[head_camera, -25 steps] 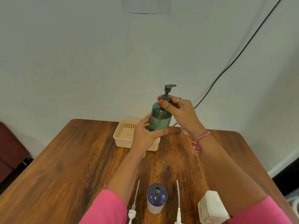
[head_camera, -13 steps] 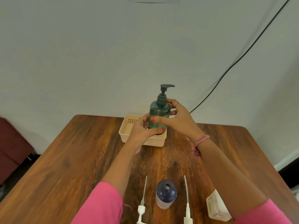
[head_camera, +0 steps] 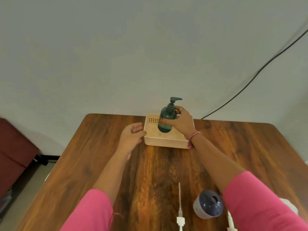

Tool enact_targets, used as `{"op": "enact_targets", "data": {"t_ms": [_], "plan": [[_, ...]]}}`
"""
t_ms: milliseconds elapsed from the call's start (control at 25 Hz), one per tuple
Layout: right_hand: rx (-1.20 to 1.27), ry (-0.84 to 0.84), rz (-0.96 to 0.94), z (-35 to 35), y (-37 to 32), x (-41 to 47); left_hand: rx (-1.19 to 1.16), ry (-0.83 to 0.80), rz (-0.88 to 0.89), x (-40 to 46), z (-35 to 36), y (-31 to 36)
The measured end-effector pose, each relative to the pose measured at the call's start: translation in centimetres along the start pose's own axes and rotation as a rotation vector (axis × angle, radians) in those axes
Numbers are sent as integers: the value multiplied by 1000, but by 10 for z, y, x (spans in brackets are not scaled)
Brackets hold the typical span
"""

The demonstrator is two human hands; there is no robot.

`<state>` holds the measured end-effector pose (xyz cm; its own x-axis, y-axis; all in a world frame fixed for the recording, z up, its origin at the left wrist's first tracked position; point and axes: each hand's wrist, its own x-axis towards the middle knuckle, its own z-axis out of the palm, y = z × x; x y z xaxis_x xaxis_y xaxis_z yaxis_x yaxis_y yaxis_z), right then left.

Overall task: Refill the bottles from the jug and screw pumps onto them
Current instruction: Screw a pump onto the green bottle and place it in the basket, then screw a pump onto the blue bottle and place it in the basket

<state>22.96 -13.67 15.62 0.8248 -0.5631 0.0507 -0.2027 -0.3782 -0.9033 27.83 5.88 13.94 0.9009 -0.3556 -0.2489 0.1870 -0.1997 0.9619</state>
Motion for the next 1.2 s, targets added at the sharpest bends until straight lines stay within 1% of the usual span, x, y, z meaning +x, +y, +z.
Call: {"op": "enact_targets", "data": {"t_ms": [120,320,640,880,1000,1080,1200], "plan": [[-35,6,69,35,21,25,-17,1,-20,18,-27,-14],[-129,20,147,77,59,59,-33,10,-68,47,-51,-44],[-215,-12,205,113,93,83,-10,0,-148,85,-57,-69],[-214,-16,246,116,105,82,-15,-4,-176,88,-54,-78],[-251,-101,247,111,100,81,-23,-7,-172,79,-52,-78],[-296,-145,234,102,92,79,-25,-10,-158,71,-50,-77],[-354,-139,190,76,75,67,-20,-28,-133,55,-45,-70]]}}
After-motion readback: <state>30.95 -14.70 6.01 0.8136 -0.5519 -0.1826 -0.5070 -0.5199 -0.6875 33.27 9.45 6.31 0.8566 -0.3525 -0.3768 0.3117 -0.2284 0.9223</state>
